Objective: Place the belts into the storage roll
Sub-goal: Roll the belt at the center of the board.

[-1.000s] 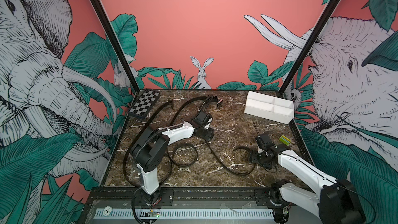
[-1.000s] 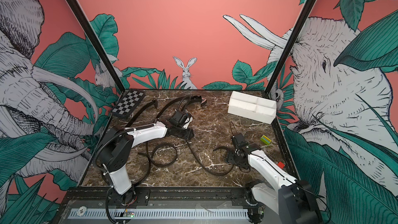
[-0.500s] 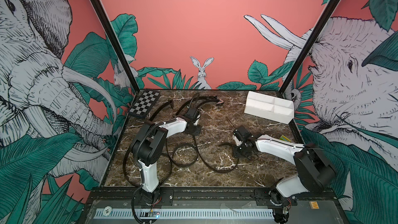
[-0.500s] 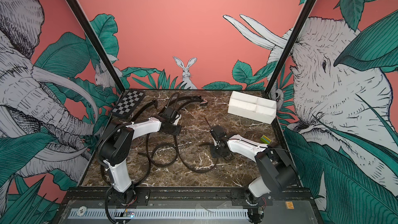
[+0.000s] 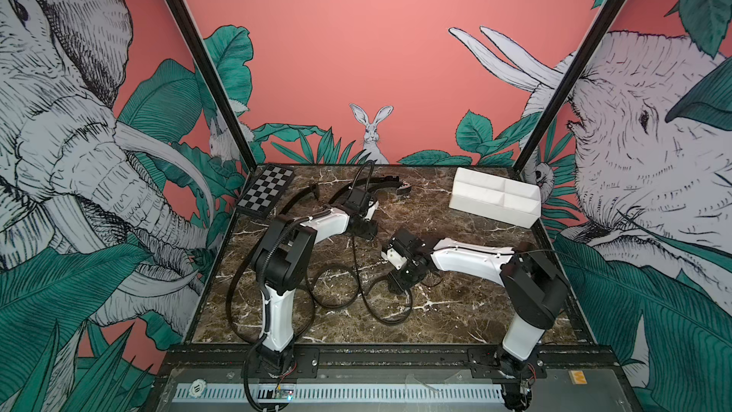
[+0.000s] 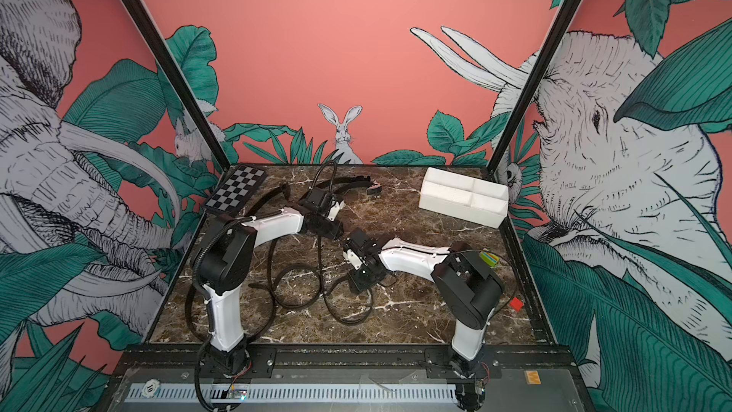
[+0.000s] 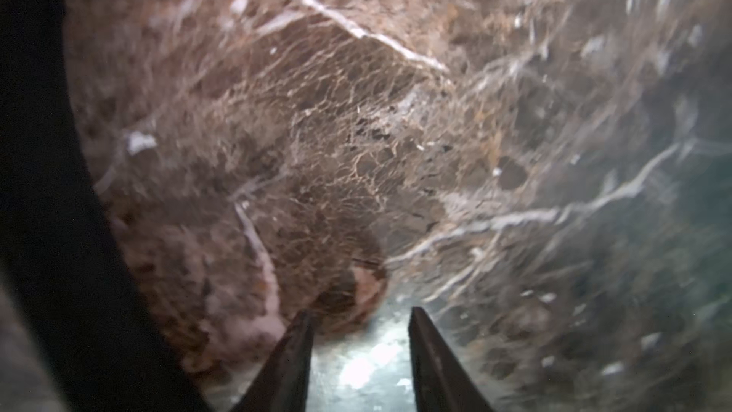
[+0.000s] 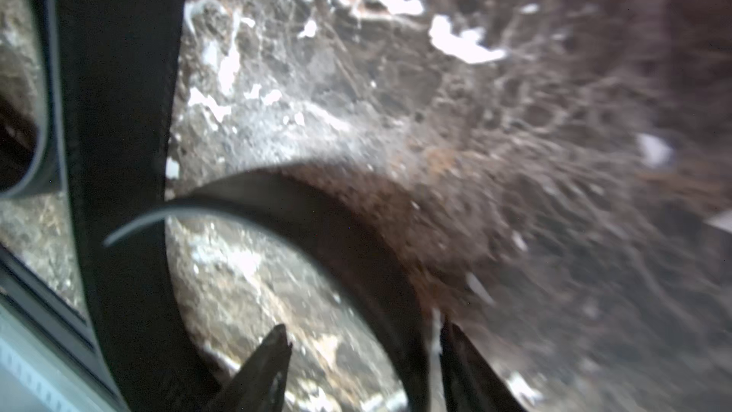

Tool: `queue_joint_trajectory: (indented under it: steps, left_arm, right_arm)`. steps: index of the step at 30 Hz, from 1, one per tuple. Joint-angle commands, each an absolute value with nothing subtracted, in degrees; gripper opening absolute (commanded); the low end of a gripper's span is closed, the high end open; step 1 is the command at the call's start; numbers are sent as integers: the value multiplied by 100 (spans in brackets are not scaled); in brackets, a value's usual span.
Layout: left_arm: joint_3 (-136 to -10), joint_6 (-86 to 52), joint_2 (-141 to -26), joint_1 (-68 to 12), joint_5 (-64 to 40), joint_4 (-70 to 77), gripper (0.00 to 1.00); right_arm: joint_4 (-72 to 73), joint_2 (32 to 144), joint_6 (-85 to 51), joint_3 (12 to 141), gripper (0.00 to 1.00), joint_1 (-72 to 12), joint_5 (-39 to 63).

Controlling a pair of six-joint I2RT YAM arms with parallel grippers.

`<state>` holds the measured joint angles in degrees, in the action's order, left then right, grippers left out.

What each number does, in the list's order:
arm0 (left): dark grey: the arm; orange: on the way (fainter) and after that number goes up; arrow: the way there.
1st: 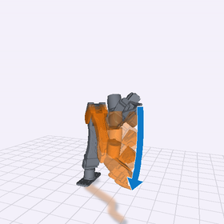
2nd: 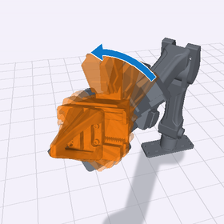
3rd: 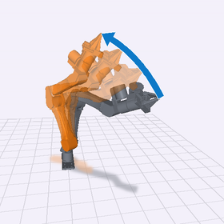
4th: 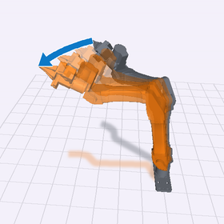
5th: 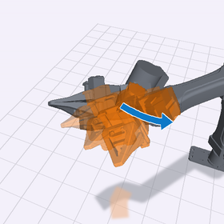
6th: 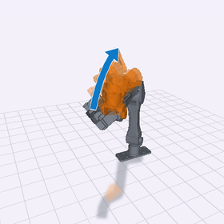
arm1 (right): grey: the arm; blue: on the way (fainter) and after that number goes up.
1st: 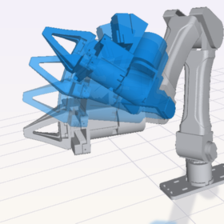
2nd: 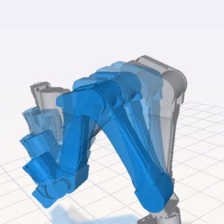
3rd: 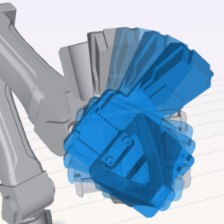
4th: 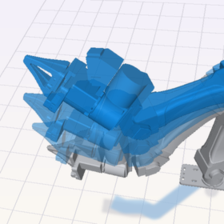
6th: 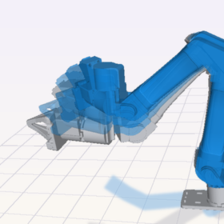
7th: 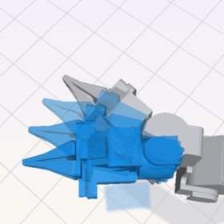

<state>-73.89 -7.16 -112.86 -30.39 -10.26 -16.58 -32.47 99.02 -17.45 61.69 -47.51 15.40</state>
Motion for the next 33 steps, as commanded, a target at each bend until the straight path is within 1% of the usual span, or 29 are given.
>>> queue_joint_trajectory:
  steps: [1,4,9,13,14,15,17,19,21,24,26,29,33]
  left_arm:
    - [-6987,-878,-10544,-3059,-1134,-1693,56]
    - [-6678,-1022,-9963,-3089,-1099,-1702,63]
    - [-6440,-898,-9227,-3574,-935,-2285,67]
    - [-6134,-962,-9040,-3973,-1263,-2564,68]
    - [-6021,-1028,-9014,-4197,-1339,-2547,68]
    - [-5940,-1102,-8966,-4265,-1235,-2603,68]
    - [-5608,-1415,-8607,-4320,-603,-2686,68]
    - [-5141,-1786,-7986,-4321,-127,-2537,69]
    - [-4838,-1989,-7486,-4309,-51,-2489,70]
    - [-4657,-2321,-7010,-4310,-10,-2895,71]
    - [-4482,-2577,-6687,-4312,115,-3219,72]
    - [-4087,-2857,-6174,-4290,327,-3260,74]
    - [-3708,-3229,-5676,-4053,279,-3240,78]
  right_arm:
    - [-3701,9222,-1709,6140,65,-4364,1556]
    - [-3933,8694,-1734,6117,70,-4017,1724]
    - [-4200,8317,-1813,6144,75,-3405,1899]
    - [-4221,8304,-1983,6271,77,-2951,1737]
    - [-4179,8328,-2048,6314,78,-2859,1695]
    - [-4139,8365,-2118,6372,79,-2778,1646]
    - [-3954,8458,-2173,6496,81,-2716,1647]
    - [-3716,8659,-2189,6710,85,-2708,1630]
    - [-3517,8930,-2200,6954,86,-2716,1644]
    - [-3249,9599,-2201,7454,87,-2760,1772]
    - [-3067,10066,-2191,7941,87,-2868,1837]
    - [-2896,10652,-2189,8480,88,-3073,1890]
    - [-2751,11348,-2241,9210,89,-3396,1894]
